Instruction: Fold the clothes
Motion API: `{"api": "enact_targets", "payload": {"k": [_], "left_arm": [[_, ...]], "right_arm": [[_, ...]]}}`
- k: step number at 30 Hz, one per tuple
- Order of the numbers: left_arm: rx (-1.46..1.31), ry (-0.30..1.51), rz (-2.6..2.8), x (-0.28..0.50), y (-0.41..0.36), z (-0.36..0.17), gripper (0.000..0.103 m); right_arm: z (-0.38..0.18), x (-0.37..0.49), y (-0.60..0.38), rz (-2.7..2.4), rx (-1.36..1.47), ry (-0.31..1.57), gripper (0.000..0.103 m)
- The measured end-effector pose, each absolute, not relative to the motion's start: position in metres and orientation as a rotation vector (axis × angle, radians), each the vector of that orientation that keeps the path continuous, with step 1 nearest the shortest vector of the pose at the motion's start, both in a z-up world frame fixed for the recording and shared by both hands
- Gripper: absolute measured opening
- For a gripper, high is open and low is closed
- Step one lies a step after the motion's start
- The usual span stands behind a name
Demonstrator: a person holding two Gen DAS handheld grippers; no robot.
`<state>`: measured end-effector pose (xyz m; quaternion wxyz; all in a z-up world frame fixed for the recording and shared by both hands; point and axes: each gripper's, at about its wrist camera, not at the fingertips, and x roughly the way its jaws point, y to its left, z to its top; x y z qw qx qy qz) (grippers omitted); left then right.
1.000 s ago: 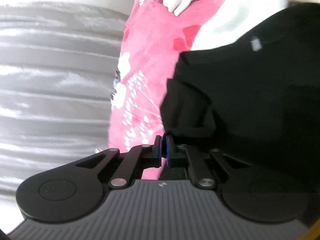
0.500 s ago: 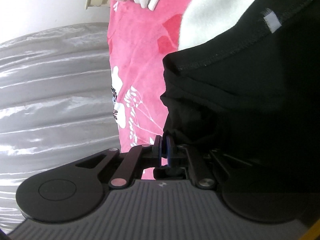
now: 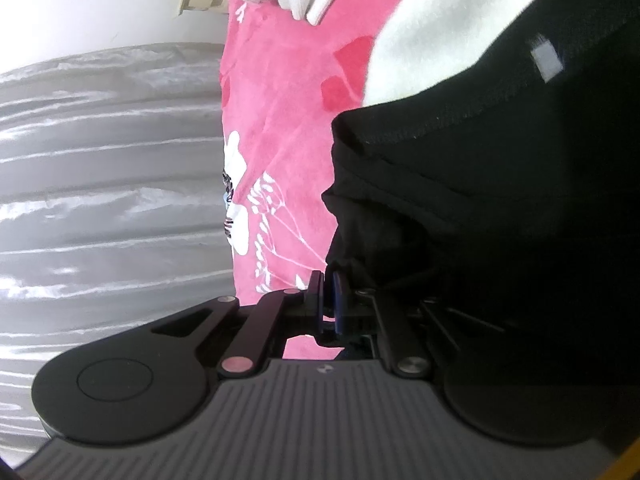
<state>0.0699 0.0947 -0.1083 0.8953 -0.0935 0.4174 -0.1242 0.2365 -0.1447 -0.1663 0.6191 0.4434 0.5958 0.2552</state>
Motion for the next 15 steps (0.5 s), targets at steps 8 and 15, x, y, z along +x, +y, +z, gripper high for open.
{"api": "enact_targets", "payload": {"k": [8, 15], "left_arm": [[-0.511, 0.873, -0.235, 0.075, 0.142, -0.113, 0.008], [-0.546, 0.766, -0.102, 0.056, 0.172, -0.094, 0.004]], "right_arm": [[-0.150, 0.240, -0.137, 0.611, 0.954, 1.334, 0.004], [-0.136, 0.245, -0.135, 0.614, 0.885, 1.301, 0.004]]}}
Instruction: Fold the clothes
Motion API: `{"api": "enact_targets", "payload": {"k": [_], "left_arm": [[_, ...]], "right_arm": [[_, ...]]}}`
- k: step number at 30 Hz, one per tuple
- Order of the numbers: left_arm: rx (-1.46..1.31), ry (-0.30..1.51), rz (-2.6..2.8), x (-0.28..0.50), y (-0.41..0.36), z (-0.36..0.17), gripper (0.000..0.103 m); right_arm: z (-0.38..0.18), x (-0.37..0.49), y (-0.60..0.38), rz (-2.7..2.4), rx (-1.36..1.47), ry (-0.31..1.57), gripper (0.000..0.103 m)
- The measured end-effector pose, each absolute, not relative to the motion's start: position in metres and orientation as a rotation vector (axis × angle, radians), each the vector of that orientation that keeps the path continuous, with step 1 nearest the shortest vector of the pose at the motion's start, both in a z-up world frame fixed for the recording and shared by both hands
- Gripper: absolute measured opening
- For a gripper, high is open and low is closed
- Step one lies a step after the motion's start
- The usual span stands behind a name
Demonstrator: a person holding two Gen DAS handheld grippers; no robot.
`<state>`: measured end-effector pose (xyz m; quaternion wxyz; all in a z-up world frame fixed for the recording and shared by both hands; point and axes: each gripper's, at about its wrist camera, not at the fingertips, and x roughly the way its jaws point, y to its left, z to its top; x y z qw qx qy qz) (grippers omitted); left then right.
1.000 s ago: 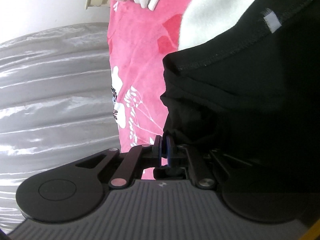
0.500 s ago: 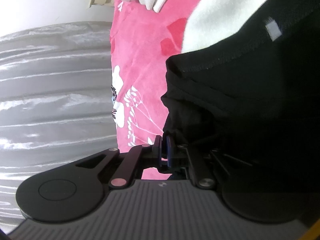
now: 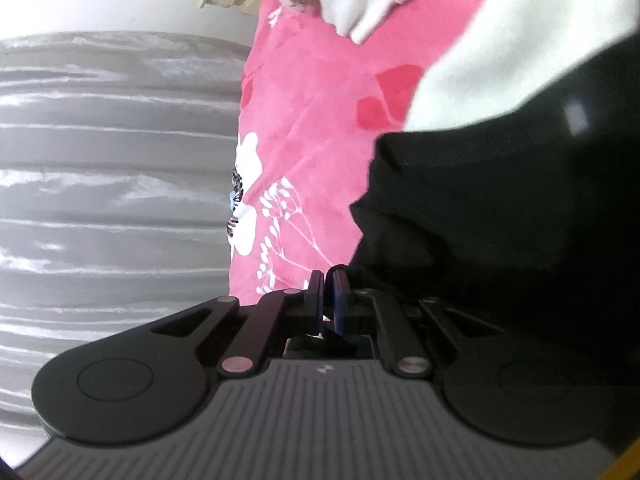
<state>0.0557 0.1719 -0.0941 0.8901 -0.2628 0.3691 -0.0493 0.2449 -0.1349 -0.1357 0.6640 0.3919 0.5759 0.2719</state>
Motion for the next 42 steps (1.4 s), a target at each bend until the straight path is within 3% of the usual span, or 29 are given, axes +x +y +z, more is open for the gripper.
{"api": "enact_targets", "payload": {"k": [7, 13, 21, 26, 31, 33, 38, 42], "left_arm": [[-0.490, 0.569, 0.136, 0.028, 0.218, -0.050, 0.004], [-0.451, 0.592, 0.236, 0.030, 0.223, -0.066, 0.004], [-0.328, 0.565, 0.208, 0.017, 0.206, -0.063, 0.004], [-0.318, 0.621, 0.206, 0.015, 0.206, -0.074, 0.004], [-0.333, 0.664, 0.209, 0.013, 0.211, -0.084, 0.004], [-0.313, 0.662, 0.202, 0.008, 0.209, -0.087, 0.004], [-0.228, 0.626, 0.141, -0.002, 0.197, -0.088, 0.004], [-0.136, 0.591, 0.065, -0.005, 0.182, -0.087, 0.004]], "right_arm": [[-0.093, 0.281, -0.072, 0.770, 0.704, 1.257, 0.003], [-0.075, 0.305, -0.019, 0.838, 0.596, 1.196, 0.003], [-0.075, 0.321, -0.015, 0.885, 0.692, 1.124, 0.003], [-0.078, 0.320, -0.008, 0.942, 0.570, 1.348, 0.008], [-0.124, 0.318, 0.014, 0.792, 0.508, 1.638, 0.025], [-0.127, 0.316, 0.027, 0.778, 0.495, 1.664, 0.026], [-0.109, 0.320, 0.071, 0.711, 0.343, 1.670, 0.041], [-0.112, 0.324, 0.100, 0.624, 0.171, 1.708, 0.041]]}}
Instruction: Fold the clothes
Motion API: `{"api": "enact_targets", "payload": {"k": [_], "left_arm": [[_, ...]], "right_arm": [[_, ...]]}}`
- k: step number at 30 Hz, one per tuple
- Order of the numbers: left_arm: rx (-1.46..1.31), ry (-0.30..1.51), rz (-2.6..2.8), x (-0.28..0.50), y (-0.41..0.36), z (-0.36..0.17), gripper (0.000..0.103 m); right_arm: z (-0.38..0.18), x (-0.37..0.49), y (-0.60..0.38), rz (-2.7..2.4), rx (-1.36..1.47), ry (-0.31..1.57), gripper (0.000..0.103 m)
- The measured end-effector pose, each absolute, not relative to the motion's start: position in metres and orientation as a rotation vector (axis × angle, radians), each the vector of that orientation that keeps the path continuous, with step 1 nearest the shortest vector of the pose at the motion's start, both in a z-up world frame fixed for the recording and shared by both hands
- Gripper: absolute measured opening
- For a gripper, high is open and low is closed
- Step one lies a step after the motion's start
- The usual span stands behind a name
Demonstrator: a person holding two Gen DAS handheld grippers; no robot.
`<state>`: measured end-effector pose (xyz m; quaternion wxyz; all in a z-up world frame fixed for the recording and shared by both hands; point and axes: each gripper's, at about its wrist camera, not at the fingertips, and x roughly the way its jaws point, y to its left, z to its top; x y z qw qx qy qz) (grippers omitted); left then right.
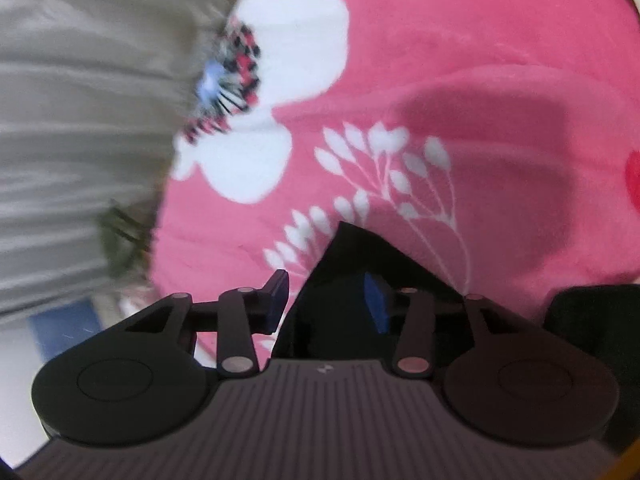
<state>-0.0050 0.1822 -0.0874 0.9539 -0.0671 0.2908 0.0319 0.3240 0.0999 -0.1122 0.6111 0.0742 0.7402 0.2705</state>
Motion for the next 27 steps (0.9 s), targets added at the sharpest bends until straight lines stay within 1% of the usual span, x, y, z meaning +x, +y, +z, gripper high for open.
{"api": "enact_targets", "payload": {"k": [2, 5, 7, 9, 12, 15, 18, 22, 27], "left_arm": [[-0.078, 0.569, 0.032, -0.007, 0.173, -0.087, 0.004], [-0.021, 0.543, -0.010, -0.007, 0.162, -0.087, 0.004], [-0.026, 0.537, -0.019, -0.007, 0.161, -0.086, 0.004], [-0.061, 0.527, 0.004, -0.009, 0.165, -0.082, 0.004], [-0.132, 0.517, 0.045, -0.013, 0.177, -0.074, 0.004], [-0.161, 0.532, 0.070, -0.012, 0.186, -0.073, 0.004], [-0.186, 0.561, 0.095, -0.010, 0.192, -0.078, 0.004], [-0.181, 0.574, 0.106, -0.012, 0.193, -0.080, 0.004], [-0.186, 0.556, 0.077, -0.018, 0.189, -0.068, 0.004]], "right_arm": [[-0.116, 0.318, 0.114, 0.605, 0.049, 1.710, 0.041], [-0.118, 0.310, 0.124, 0.582, -0.072, 1.687, 0.035], [-0.114, 0.305, 0.126, 0.572, -0.149, 1.645, 0.011], [-0.106, 0.303, 0.121, 0.593, -0.143, 1.607, 0.002], [-0.078, 0.300, 0.114, 0.736, -0.019, 1.510, 0.002], [-0.056, 0.292, 0.120, 0.874, 0.008, 1.410, 0.002], [-0.058, 0.289, 0.127, 0.900, 0.011, 1.381, 0.002], [-0.066, 0.288, 0.126, 0.932, 0.083, 1.333, 0.002], [-0.059, 0.285, 0.102, 0.961, 0.198, 1.259, 0.002]]}}
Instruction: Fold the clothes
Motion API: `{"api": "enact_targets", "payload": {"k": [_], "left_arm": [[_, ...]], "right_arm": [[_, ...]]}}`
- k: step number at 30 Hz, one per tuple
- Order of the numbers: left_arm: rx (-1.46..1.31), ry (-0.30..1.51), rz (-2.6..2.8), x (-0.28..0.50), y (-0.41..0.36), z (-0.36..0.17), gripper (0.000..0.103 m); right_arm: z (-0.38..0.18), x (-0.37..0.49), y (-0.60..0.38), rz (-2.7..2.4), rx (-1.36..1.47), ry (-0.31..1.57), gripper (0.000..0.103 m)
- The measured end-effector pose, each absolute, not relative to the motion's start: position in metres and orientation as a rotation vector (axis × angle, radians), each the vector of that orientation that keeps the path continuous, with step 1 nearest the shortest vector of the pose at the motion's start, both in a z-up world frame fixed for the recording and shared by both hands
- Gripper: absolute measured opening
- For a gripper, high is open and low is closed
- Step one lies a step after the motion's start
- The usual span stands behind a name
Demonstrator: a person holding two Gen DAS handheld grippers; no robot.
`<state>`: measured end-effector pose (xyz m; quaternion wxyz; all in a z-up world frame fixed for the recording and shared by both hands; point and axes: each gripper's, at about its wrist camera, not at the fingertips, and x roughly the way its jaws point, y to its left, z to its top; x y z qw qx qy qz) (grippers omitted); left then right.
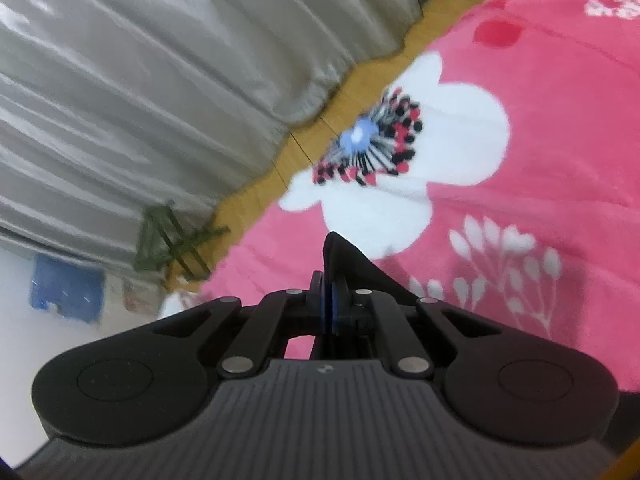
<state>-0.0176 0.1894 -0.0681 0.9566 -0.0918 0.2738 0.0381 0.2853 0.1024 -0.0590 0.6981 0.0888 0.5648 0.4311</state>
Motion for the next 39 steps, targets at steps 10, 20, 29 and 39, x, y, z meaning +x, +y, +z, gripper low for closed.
{"api": "enact_targets", "payload": {"k": [10, 20, 29, 39], "left_arm": [[0.008, 0.552, -0.187, -0.016, 0.125, -0.058, 0.004], [0.156, 0.701, -0.267, -0.015, 0.096, -0.097, 0.007], [0.128, 0.859, -0.360, -0.032, 0.110, -0.097, 0.035], [-0.049, 0.809, -0.147, 0.023, 0.142, -0.083, 0.041]], "right_arm": [[-0.035, 0.244, -0.067, 0.849, 0.333, 1.117, 0.002], [-0.087, 0.214, -0.111, 0.786, 0.339, 1.102, 0.002], [-0.110, 0.215, -0.124, 0.722, 0.195, 1.160, 0.012], [-0.077, 0.172, -0.119, 0.892, 0.086, 0.987, 0.020]]}}
